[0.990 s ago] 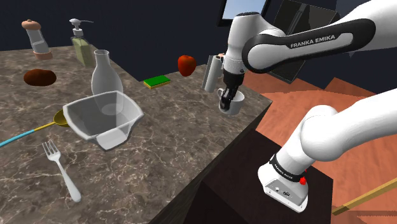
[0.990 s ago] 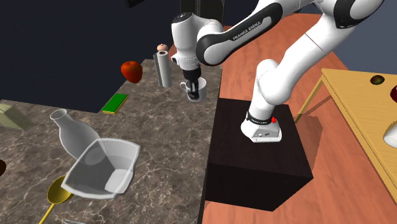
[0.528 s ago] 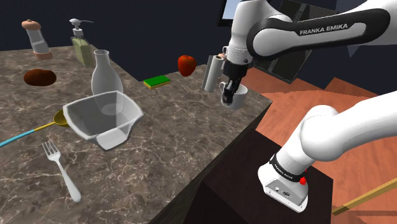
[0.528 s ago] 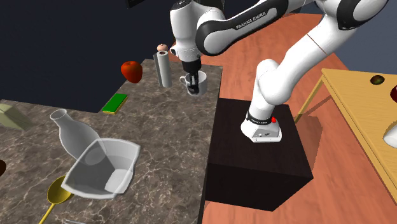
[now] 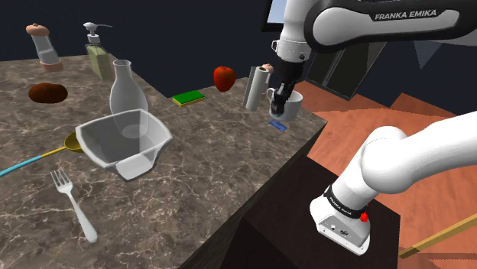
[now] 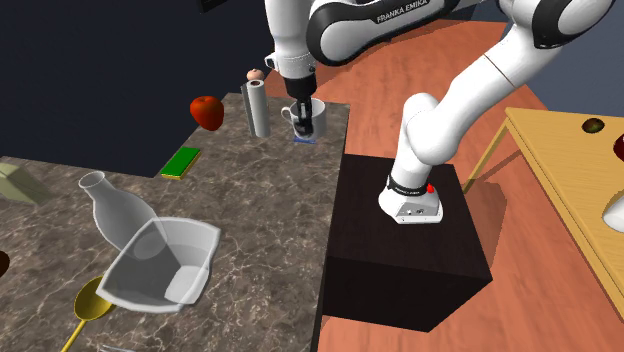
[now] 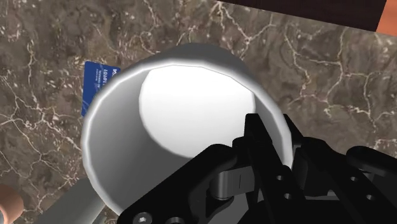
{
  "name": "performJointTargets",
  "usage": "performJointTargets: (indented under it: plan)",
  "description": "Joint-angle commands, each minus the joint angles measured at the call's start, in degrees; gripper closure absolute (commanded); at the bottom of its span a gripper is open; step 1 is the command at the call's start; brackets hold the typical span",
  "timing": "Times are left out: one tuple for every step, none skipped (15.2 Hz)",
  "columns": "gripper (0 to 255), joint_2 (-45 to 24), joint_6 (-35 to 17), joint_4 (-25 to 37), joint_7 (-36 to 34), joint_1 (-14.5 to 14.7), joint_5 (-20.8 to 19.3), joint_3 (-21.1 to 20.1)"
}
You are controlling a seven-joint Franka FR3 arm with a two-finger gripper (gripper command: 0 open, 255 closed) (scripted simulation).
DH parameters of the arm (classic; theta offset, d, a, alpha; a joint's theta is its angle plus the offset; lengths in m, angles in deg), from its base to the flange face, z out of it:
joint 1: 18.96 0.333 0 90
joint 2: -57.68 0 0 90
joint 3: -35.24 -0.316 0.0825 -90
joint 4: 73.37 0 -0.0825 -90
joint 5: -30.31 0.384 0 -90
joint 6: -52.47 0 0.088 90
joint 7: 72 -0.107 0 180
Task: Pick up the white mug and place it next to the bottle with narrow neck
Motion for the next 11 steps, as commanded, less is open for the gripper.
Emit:
performJointTargets:
  plan:
    - [255, 0.29, 1.6, 1.3, 0.08, 0.0, 0.0, 0.04]
    - [255, 0.35, 2.39, 2.03, 0.13, -0.01, -0.01, 0.06]
    - [255, 0.4, 3.17, 2.77, 0.18, -0.02, -0.02, 0.09]
    - [255, 0.43, 3.95, 3.51, 0.23, -0.04, -0.04, 0.11]
    - [255, 0.45, 4.72, 4.27, 0.27, -0.05, -0.05, 0.14]
    - [255, 0.46, 5.49, 5.03, 0.32, -0.06, -0.07, 0.16]
    - [255, 0.45, 6.26, 5.81, 0.37, -0.08, -0.08, 0.18]
    - [255, 0.43, 7.02, 6.59, 0.41, -0.09, -0.1, 0.2]
    - [255, 0.4, 7.78, 7.38, 0.46, -0.11, -0.11, 0.22]
    - [255, 0.35, 8.53, 8.18, 0.5, -0.12, -0.13, 0.24]
    - [255, 0.3, 9.28, 9.0, 0.54, -0.14, -0.15, 0.26]
